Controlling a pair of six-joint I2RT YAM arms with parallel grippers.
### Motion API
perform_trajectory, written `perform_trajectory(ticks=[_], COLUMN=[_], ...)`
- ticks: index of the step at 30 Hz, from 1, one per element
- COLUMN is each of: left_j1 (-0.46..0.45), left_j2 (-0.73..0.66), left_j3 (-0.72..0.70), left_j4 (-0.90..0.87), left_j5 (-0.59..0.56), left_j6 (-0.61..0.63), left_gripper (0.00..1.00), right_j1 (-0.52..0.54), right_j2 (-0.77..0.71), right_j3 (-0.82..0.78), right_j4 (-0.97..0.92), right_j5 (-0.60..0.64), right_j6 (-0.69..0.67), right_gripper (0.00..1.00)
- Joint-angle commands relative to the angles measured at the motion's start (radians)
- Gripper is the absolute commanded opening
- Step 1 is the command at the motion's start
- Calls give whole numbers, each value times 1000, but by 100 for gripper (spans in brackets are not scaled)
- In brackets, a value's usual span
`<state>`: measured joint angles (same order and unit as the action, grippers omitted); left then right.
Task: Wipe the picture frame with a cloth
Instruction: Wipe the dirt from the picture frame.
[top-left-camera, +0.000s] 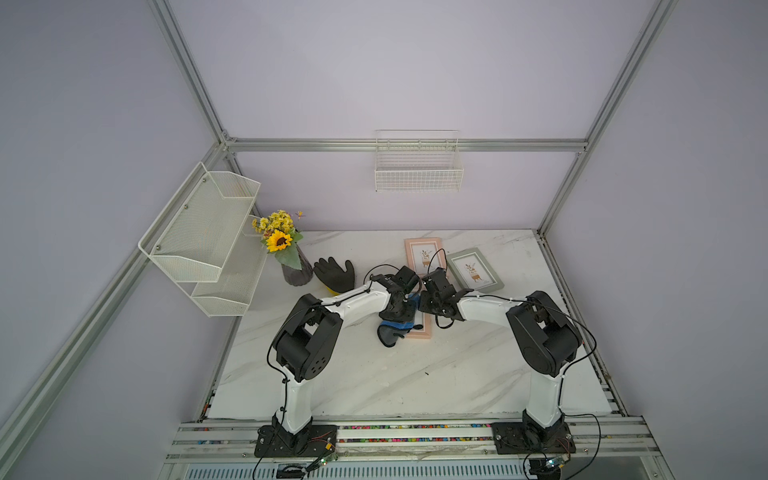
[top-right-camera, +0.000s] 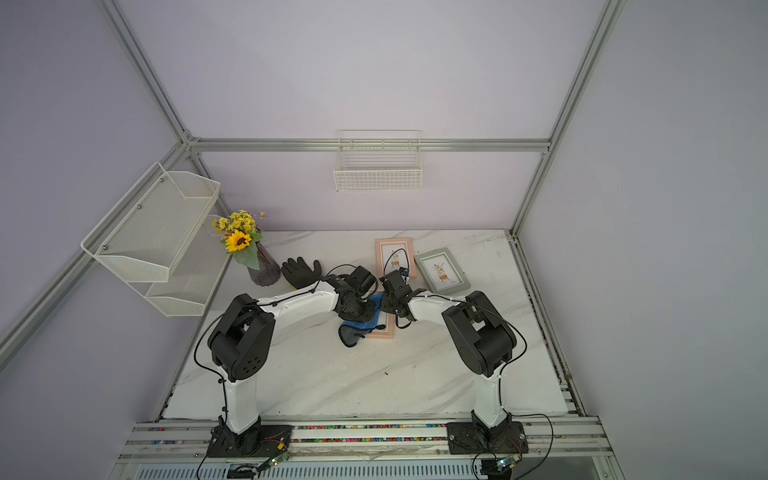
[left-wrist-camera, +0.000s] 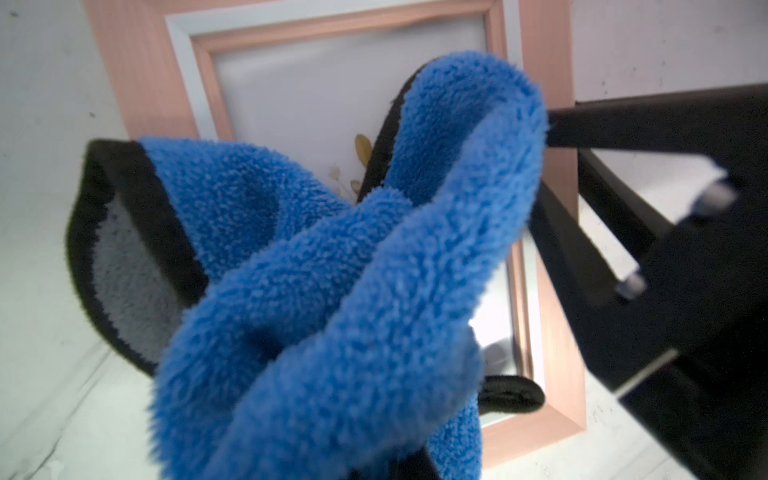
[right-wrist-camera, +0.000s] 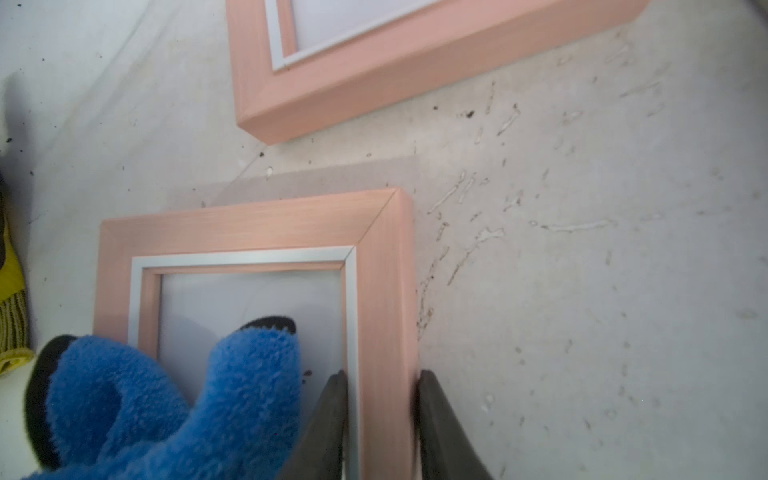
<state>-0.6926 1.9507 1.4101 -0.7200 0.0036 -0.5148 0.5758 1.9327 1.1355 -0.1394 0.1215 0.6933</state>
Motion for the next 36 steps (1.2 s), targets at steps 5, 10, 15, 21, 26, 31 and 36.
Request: perform_trajectory(ticks=[5,10,15,21,26,31,36], left_j1=[2,-38,-48,69,133,77,35], left_j2=[100,198,185,48,-3,24,67], left_j3=[80,227,210,19,-48,-28,-1], left_j4=[-137,-126,-108,-89,-64,9,66], left_j5=[-24,77,78,-44,-53,64,153], left_j6=[-20,-57,-94,-113,-95,-111,-156], left_gripper=[0,0,0,0,0,0,0], right_j1=[-8,-9,-8,-10,-13,-20,-26], right_j2=[23,9,12,27,25,22,23], right_j3=[-23,-32,-34,-31,-30,-33,-33], right_j4=[-63,-69,-65,-64,-63,-62,-51], right_j5=[-11,-3,-6,-3,-1,-10,-30], right_j6=[17,20,21,22,25,25,19], right_gripper=[29,29,29,29,28,29,29])
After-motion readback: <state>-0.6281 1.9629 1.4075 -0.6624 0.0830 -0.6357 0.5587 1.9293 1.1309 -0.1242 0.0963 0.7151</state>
